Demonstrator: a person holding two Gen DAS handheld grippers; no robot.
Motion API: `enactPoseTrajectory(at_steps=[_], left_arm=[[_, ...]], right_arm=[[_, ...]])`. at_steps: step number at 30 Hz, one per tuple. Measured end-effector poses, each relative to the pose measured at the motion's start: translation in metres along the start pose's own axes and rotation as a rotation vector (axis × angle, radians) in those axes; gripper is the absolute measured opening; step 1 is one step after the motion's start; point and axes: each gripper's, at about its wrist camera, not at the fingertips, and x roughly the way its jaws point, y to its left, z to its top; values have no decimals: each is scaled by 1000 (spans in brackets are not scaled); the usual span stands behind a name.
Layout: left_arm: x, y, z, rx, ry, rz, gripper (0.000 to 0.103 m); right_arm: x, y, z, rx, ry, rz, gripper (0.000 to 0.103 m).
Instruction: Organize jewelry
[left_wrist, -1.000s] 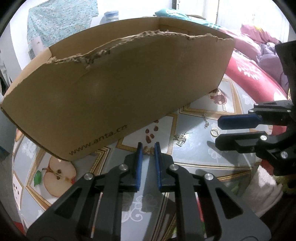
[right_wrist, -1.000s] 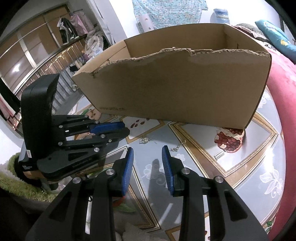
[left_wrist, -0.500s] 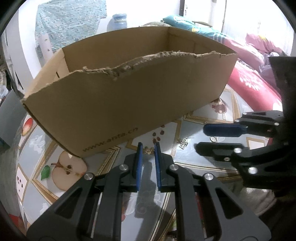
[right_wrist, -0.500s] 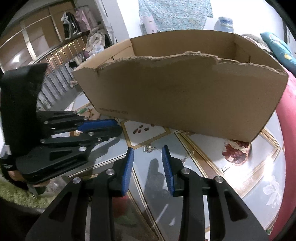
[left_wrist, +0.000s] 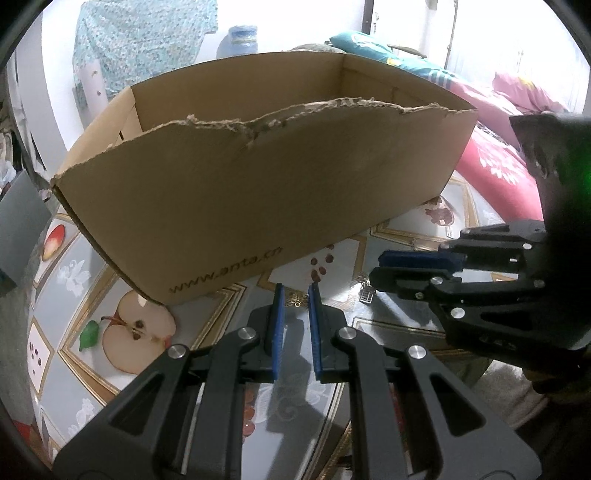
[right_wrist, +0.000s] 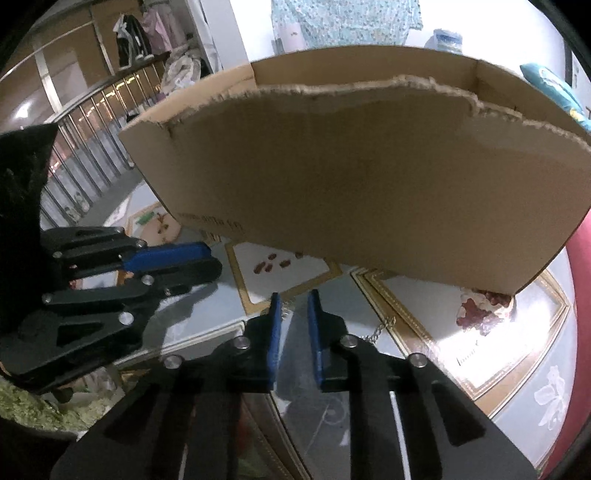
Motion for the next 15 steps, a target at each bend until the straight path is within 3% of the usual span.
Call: enactPoseTrajectory(at_steps=[15], left_arm=[[0,2,1,-6,-6,4,11]], right_arm=[[-34,-6,-2,15,-44,52,3]])
